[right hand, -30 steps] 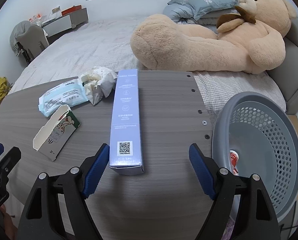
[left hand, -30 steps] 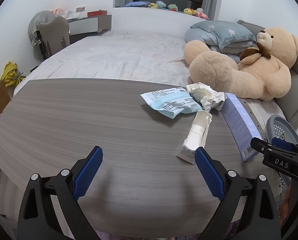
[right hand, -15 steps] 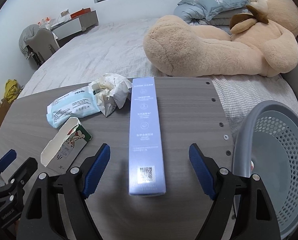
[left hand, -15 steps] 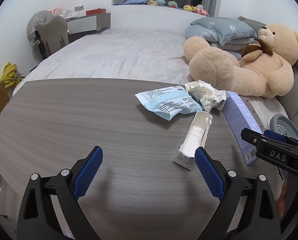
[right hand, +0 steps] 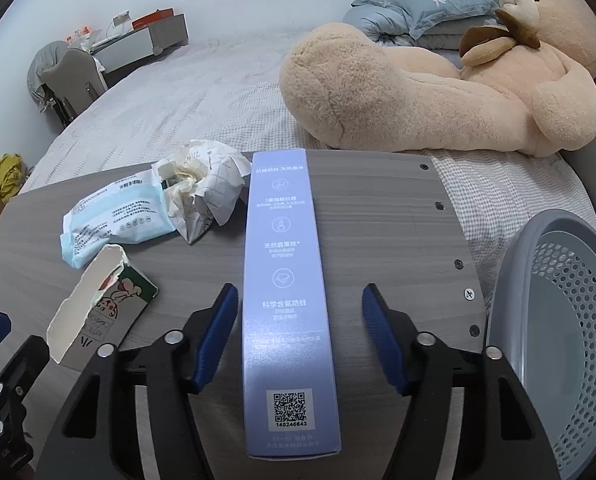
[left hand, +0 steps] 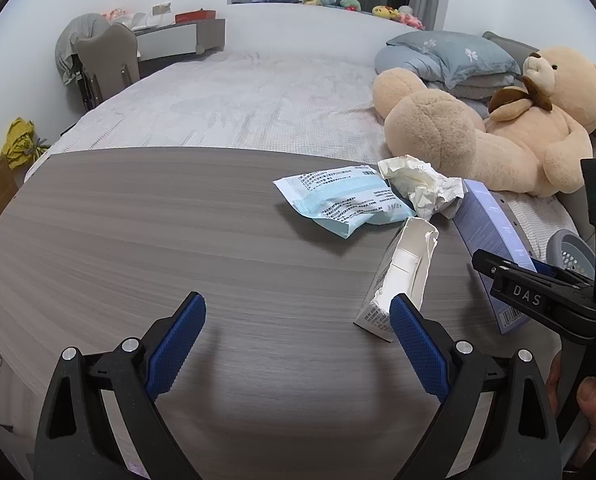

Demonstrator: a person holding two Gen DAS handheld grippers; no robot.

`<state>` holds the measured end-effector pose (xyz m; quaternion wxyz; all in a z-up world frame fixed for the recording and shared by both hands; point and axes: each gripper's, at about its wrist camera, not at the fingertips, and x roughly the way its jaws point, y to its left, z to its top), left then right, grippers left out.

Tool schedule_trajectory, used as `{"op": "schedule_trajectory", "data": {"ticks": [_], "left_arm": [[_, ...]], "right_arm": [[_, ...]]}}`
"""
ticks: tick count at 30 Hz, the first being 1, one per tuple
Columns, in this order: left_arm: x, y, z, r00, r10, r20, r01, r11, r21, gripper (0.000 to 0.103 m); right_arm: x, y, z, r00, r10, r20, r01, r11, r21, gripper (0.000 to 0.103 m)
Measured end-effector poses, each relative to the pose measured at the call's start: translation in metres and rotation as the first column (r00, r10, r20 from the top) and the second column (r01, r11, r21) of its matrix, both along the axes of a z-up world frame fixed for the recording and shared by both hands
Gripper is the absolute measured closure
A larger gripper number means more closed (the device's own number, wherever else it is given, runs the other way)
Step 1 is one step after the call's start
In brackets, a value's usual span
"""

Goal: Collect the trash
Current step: 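Lower the right tool around the lavender box and close it, then grasp the white open carton with the left tool while the right tool holds the lavender box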

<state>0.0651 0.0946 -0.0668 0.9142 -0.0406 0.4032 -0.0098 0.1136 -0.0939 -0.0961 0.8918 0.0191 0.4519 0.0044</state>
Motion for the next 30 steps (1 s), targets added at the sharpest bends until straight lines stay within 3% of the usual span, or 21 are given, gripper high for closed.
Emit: {"op": "schedule_trajectory", "data": {"ticks": [3, 5, 6, 21, 30], "left_arm": [[0.0, -0.001, 0.001, 1.0, -0.002, 0.0, 0.002, 1.0, -0.001, 0.011], [-0.001, -0.002, 0.001, 1.0, -0.004, 0.001, 0.004, 1.0, -0.001, 0.011], [-0.001, -0.003, 0.002, 1.0, -0.005, 0.002, 0.005, 1.0, -0.001, 0.011], [-0.009, -0.012, 0.017, 0.999, -0.039, 0.022, 0.039, 0.999, -0.016, 0.011], [0.005, -0.042, 0.002, 0.995, -0.098, -0.022, 0.098, 0.995, -0.002, 0.011]], "right_arm": [[-0.001, 0.0, -0.003, 1.0, 0.004, -0.006, -0.004, 1.0, -0.003, 0.057], [-0.001, 0.001, -0.003, 1.0, 0.012, -0.007, -0.012, 1.0, -0.007, 0.071], [-0.002, 0.002, -0.003, 1.0, 0.015, -0.004, -0.015, 1.0, -0.014, 0.072], [-0.022, -0.008, 0.015, 0.999, 0.014, 0.041, -0.015, 0.999, 0.032, 0.072], [-0.053, -0.036, 0.02, 0.999, -0.019, 0.048, 0.015, 0.997, 0.078, 0.072]]}}
